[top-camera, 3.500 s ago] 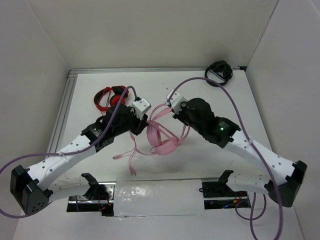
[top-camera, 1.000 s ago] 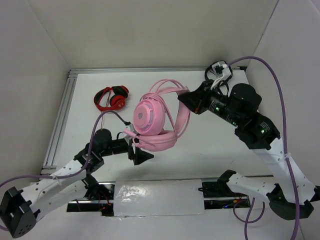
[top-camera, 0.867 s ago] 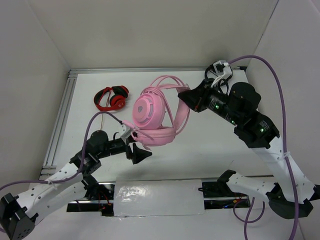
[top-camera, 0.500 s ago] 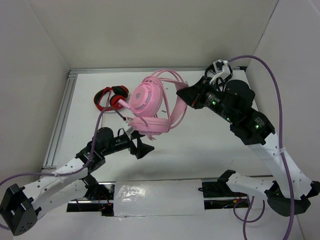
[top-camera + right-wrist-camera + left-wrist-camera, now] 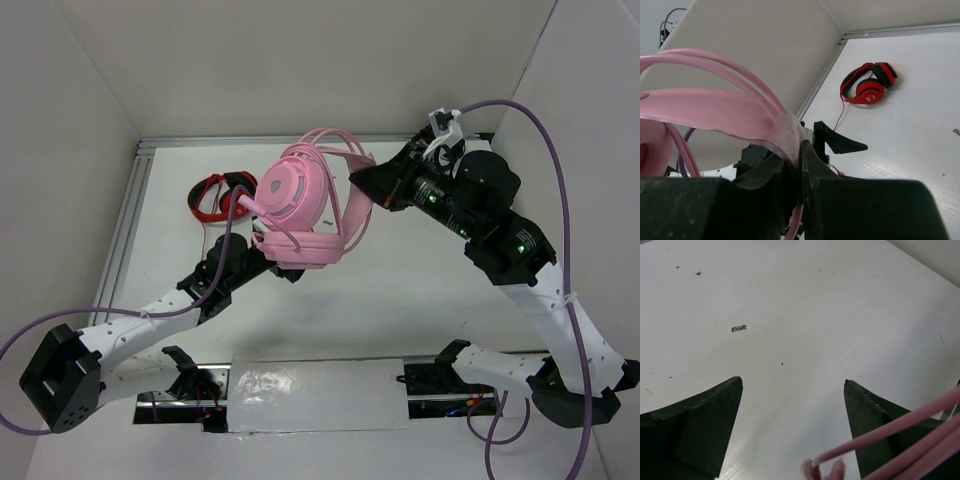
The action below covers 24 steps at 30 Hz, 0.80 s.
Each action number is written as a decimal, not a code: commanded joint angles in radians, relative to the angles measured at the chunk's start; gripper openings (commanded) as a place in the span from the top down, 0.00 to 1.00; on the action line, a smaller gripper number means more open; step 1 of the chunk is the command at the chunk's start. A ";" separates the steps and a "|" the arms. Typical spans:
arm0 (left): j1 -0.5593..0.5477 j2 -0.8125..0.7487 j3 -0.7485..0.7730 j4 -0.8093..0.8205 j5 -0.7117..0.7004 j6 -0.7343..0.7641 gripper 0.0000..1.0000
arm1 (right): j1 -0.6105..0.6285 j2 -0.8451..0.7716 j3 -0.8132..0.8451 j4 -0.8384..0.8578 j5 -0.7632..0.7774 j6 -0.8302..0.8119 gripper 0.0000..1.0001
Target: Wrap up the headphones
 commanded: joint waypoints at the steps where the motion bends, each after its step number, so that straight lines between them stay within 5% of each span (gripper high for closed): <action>1: 0.006 0.006 0.023 0.079 0.005 0.034 0.09 | 0.003 -0.010 0.073 0.118 -0.019 0.064 1.00; 3: 0.005 -0.008 0.014 0.079 0.051 0.016 0.35 | 0.004 -0.013 0.073 0.124 0.010 0.067 1.00; 8: 0.002 -0.072 -0.040 0.052 0.174 -0.029 0.68 | 0.004 -0.013 0.078 0.119 0.156 0.072 1.00; 9: 0.000 -0.084 -0.052 0.047 0.189 -0.032 0.90 | 0.004 -0.014 0.072 0.125 0.175 0.079 1.00; 10: -0.009 -0.106 -0.058 0.040 0.191 -0.058 1.00 | 0.004 -0.016 0.056 0.133 0.206 0.089 1.00; 18: -0.077 -0.154 -0.036 -0.124 0.200 -0.204 1.00 | 0.004 0.045 -0.014 0.158 0.725 0.339 1.00; 24: -0.129 -0.121 0.046 -0.255 0.166 -0.279 1.00 | 0.013 0.148 0.001 0.096 0.907 0.449 1.00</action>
